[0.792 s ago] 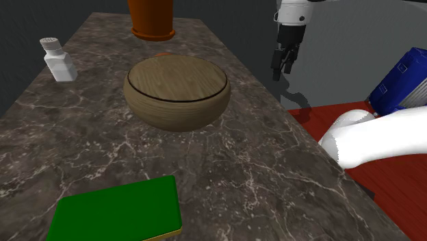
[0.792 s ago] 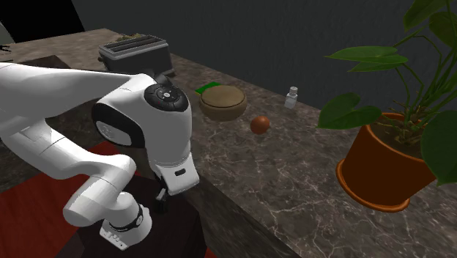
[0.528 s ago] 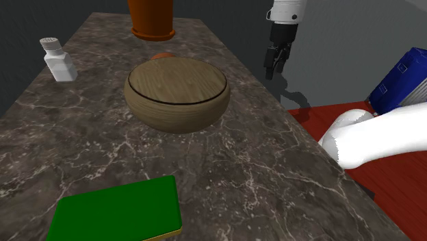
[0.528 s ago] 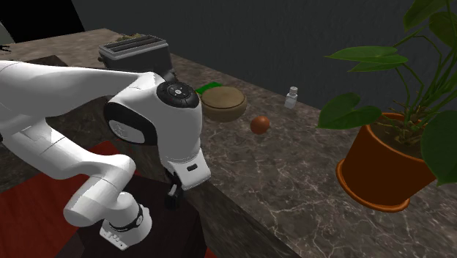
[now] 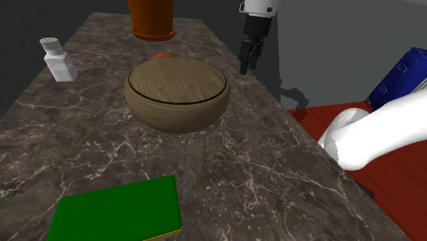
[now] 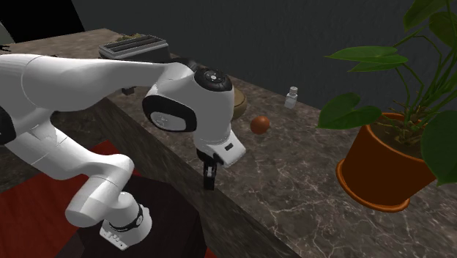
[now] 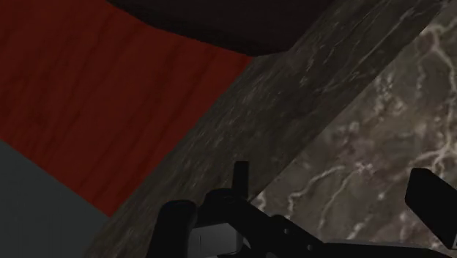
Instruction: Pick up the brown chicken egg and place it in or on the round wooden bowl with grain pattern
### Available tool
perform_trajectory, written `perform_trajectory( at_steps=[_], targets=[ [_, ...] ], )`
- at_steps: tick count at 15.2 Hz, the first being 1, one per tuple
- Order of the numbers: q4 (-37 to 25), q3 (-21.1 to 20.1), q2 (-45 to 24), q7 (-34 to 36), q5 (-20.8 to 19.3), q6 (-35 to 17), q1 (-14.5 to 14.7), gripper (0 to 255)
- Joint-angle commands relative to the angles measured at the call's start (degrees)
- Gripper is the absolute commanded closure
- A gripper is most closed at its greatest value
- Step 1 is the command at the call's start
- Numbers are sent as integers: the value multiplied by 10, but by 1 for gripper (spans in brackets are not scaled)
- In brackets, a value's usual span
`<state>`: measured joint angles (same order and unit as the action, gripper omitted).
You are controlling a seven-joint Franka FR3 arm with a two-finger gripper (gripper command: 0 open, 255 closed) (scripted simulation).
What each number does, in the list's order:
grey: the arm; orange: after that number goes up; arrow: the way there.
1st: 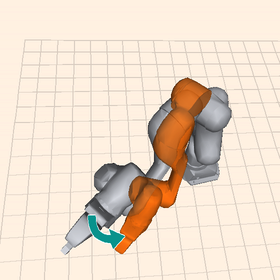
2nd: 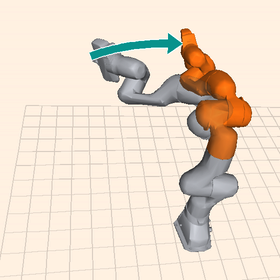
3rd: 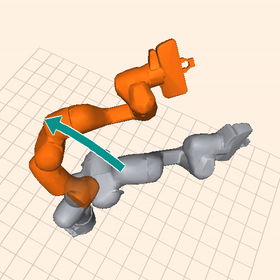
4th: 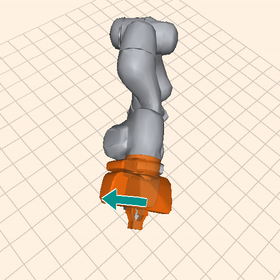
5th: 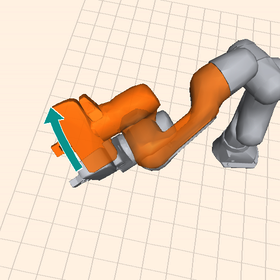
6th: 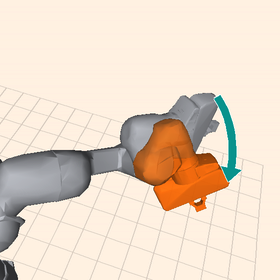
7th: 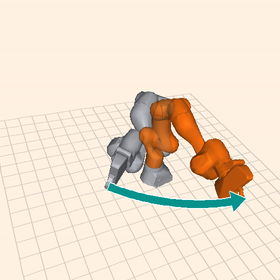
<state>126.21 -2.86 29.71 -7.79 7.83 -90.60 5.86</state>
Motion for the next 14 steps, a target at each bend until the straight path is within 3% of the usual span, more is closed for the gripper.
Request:
perform_trajectory(
  at_steps=[1,14],
  targets=[
    [-25,-9,-32,-6,16,-19,13,0],
    [-216,-56,-196,-55,90,-67,78,0]
  ],
)
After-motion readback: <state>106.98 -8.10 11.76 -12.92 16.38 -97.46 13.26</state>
